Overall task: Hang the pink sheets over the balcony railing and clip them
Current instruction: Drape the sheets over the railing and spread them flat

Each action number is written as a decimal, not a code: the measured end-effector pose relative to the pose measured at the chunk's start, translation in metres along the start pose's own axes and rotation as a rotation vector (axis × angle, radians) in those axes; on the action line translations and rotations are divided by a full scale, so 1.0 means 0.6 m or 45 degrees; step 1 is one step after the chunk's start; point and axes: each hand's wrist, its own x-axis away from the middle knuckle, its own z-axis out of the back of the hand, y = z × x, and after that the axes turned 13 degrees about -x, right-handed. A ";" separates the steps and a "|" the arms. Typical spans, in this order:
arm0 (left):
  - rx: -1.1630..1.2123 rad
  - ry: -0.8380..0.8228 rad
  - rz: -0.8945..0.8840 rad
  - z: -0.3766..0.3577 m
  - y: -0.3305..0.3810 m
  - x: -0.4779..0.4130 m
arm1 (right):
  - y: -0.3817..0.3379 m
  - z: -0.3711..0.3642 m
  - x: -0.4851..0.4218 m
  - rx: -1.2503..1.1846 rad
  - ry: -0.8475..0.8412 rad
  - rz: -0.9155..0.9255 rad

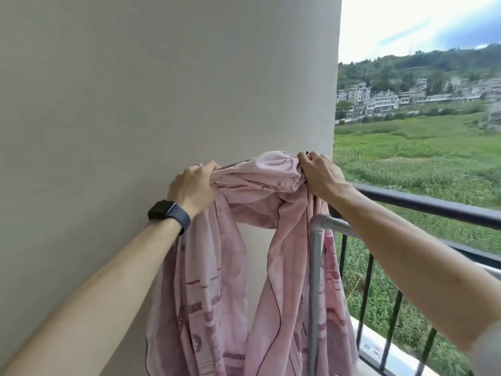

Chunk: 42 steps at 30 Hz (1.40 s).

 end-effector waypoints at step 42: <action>0.889 -0.616 -0.700 0.158 0.728 0.506 | 0.175 0.607 0.857 0.035 0.523 -0.901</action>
